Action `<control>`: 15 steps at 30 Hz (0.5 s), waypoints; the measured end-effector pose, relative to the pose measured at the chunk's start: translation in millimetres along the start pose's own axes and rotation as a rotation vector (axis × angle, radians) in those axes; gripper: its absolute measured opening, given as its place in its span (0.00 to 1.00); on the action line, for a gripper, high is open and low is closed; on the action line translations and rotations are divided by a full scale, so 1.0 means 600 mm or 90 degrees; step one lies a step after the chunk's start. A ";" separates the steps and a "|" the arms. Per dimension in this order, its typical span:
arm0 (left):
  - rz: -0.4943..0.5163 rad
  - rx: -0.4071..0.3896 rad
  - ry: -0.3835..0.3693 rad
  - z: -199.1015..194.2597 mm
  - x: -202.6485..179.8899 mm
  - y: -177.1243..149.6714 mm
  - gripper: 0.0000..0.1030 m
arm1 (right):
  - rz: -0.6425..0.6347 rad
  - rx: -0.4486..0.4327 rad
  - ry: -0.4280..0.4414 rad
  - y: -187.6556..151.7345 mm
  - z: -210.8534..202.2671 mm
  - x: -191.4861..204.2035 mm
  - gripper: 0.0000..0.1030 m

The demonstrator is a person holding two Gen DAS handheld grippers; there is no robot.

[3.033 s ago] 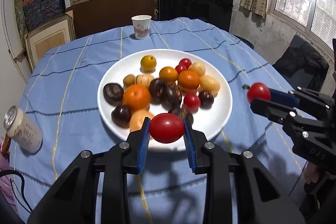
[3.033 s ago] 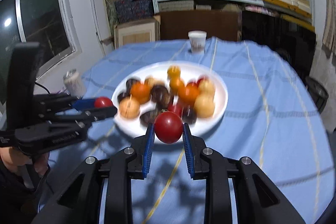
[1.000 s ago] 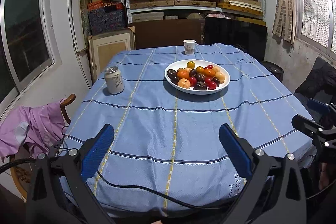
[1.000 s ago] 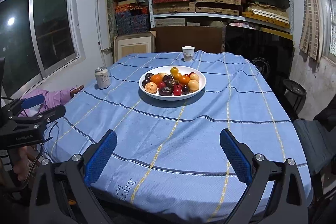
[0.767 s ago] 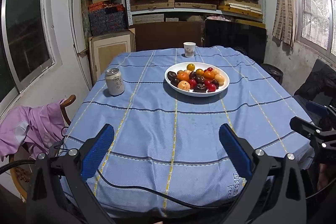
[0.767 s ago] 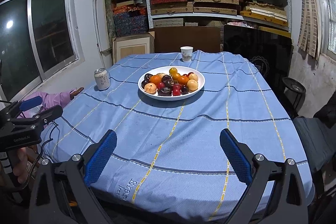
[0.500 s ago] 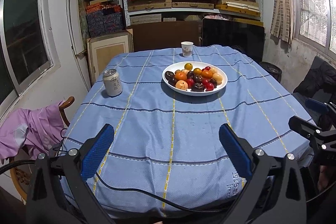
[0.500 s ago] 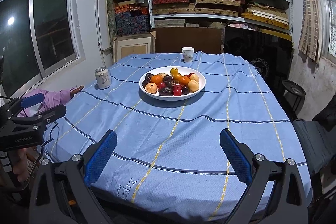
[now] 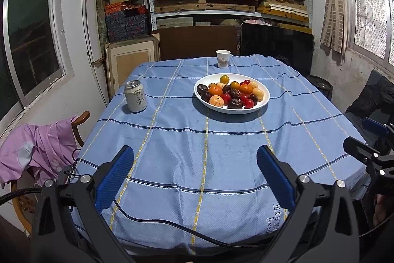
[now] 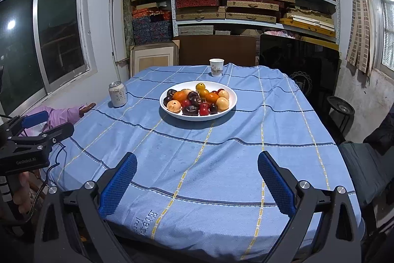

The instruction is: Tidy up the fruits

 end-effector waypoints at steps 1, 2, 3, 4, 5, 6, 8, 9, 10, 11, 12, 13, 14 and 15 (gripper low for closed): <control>-0.001 -0.004 0.004 -0.002 0.004 0.001 0.95 | 0.000 0.000 -0.001 0.000 0.000 -0.001 0.96; -0.002 -0.007 0.006 -0.003 0.005 0.001 0.95 | -0.001 0.000 -0.001 0.000 0.000 0.000 0.96; -0.003 -0.009 0.006 -0.003 0.005 0.001 0.95 | -0.001 0.000 -0.001 0.000 0.000 -0.001 0.96; -0.004 -0.009 0.006 -0.003 0.006 0.001 0.95 | 0.000 0.001 -0.002 0.000 0.001 -0.002 0.96; -0.003 -0.008 0.005 -0.003 0.006 0.001 0.95 | 0.002 0.003 -0.001 -0.001 0.001 -0.003 0.96; -0.002 -0.009 0.008 -0.003 0.006 0.002 0.95 | 0.004 0.003 0.000 -0.001 0.002 -0.004 0.96; -0.002 -0.008 0.011 -0.003 0.006 0.002 0.95 | 0.006 0.005 0.000 -0.002 0.003 -0.006 0.96; -0.003 -0.006 0.008 -0.002 0.005 0.002 0.95 | 0.005 0.004 -0.001 -0.002 0.003 -0.006 0.96; -0.003 -0.005 0.008 -0.002 0.006 0.002 0.95 | 0.005 0.004 -0.001 -0.002 0.003 -0.006 0.96; -0.002 -0.003 0.009 -0.001 0.006 0.003 0.95 | 0.005 0.004 -0.001 -0.002 0.003 -0.007 0.96; -0.002 0.000 0.007 0.000 0.005 0.002 0.95 | 0.005 0.004 -0.001 -0.003 0.003 -0.007 0.96; -0.004 0.002 0.004 0.000 0.005 0.002 0.95 | 0.005 0.004 -0.001 -0.003 0.004 -0.009 0.96; -0.005 0.003 0.001 0.001 0.006 0.001 0.95 | 0.005 0.004 -0.002 -0.003 0.004 -0.008 0.96; -0.004 0.004 -0.002 0.002 0.005 0.000 0.95 | 0.005 0.004 -0.001 -0.002 0.003 -0.007 0.96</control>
Point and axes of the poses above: each gripper's, at about its wrist camera, not at the fingertips, and z roughly the way its jaws point, x to its left, y to its top, the point moved 6 cm from there along z, roughly the way its jaws point, and after that the axes turned 1 degree about x, right-handed, at the moved point
